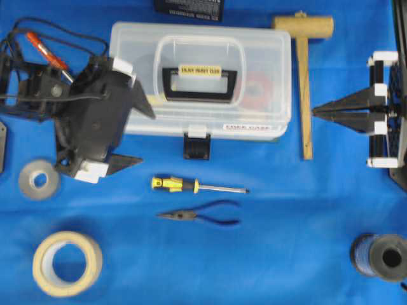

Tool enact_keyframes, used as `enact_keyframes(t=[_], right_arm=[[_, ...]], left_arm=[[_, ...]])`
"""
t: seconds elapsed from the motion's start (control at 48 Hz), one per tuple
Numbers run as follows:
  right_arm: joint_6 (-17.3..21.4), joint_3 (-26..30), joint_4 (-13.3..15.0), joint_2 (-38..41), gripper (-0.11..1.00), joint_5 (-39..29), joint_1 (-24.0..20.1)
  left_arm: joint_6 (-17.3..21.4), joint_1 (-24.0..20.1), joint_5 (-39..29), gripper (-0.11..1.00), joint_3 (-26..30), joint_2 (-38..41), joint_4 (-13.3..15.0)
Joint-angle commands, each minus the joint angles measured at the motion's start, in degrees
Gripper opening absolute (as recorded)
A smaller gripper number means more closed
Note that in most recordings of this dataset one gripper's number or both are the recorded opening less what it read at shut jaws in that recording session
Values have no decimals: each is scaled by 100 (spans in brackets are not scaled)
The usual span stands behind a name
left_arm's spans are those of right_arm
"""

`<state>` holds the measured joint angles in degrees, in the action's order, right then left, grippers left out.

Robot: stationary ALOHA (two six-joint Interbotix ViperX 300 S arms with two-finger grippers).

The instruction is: Close the tool box with the left arm.

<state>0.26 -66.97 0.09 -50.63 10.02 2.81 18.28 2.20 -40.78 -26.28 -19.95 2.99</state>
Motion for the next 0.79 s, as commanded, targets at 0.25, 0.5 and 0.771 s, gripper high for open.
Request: enact_keyframes(t=[0.25, 0.5, 0.771], right_arm=[[-9, 97, 0, 9, 0, 35, 44], [-9, 97, 0, 0, 0, 44, 53], [-9, 97, 0, 0, 0, 62, 44]], left_arm=[[-9, -79, 1099, 89, -501, -1081, 18], [-18, -141, 2549, 89, -1582, -2408, 44], [-18, -149, 3814, 89, -3182, -3647, 571]])
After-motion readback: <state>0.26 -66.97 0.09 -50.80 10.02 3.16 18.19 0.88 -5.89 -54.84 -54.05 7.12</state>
